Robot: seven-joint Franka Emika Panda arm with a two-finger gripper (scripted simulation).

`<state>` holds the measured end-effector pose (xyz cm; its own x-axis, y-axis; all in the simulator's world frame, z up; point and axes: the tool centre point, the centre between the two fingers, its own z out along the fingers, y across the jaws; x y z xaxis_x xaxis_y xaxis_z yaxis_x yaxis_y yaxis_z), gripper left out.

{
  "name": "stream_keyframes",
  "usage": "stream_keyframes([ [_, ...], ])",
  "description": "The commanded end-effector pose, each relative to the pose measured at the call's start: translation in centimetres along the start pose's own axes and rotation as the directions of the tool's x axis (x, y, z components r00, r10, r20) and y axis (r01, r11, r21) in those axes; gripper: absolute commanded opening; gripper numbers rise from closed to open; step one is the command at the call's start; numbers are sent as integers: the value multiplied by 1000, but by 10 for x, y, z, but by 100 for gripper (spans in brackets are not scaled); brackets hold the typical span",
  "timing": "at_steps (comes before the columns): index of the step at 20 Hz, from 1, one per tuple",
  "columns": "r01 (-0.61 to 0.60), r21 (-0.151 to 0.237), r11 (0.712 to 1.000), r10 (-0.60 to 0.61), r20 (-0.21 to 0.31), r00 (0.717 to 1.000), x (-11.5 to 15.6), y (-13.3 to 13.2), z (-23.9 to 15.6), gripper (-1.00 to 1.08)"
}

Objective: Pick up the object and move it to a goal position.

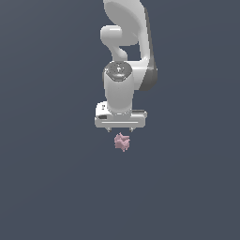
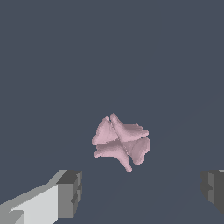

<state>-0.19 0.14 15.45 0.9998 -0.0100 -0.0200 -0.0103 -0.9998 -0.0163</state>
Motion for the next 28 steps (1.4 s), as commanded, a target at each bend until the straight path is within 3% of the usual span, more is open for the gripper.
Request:
stream_keyframes([
  [1,0,0,1000,0,0,1000,0,0,0,100],
  [19,71,-23,997,-71,-11,997,3,4,-5,100],
  [28,182,-26,983,-182,-8,983,3,3,2,100],
])
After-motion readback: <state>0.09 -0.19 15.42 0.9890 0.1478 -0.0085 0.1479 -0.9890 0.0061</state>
